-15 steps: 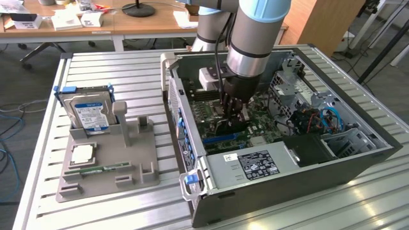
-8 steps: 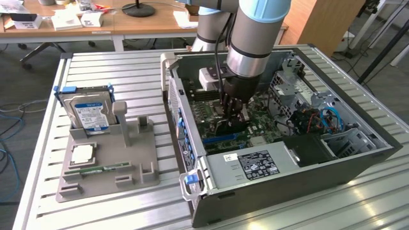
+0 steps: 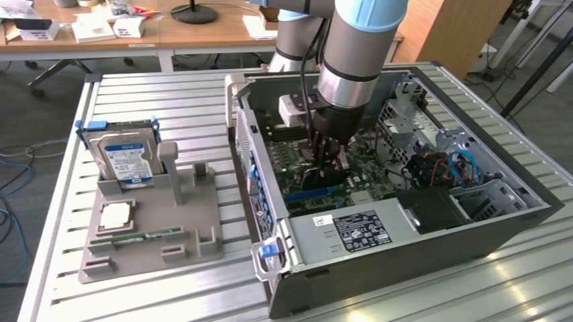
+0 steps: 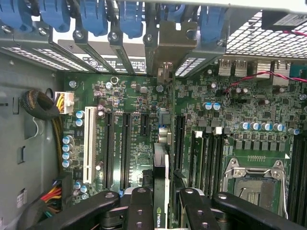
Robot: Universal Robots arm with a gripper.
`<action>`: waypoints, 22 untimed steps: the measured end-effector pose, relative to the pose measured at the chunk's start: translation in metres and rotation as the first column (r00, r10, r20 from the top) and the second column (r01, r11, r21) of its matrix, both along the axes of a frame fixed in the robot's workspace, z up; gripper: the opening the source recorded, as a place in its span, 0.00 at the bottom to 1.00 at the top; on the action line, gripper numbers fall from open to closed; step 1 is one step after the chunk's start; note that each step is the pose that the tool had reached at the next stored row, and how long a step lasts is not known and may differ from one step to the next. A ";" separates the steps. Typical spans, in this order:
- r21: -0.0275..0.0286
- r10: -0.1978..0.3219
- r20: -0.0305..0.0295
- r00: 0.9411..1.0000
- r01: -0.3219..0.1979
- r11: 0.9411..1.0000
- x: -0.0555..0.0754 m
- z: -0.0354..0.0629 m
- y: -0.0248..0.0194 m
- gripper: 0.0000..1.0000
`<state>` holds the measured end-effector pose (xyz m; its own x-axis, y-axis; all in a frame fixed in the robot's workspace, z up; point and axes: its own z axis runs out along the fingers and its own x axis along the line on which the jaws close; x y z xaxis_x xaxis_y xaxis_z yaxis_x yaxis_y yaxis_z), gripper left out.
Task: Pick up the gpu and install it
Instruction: 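Insert the gpu into the slot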
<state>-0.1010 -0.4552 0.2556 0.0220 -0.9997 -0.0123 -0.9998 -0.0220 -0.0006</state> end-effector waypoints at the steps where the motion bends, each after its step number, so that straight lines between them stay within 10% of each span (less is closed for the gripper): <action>1: 0.000 -0.001 0.000 1.000 0.001 1.000 0.000 0.0000 0.0000 0.26; 22: 0.000 -0.022 0.000 1.000 0.022 1.000 0.000 0.0000 -0.0006 0.26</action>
<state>-0.1010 -0.4559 0.2556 0.0005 -0.9999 -0.0119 -1.0000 -0.0005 -0.0006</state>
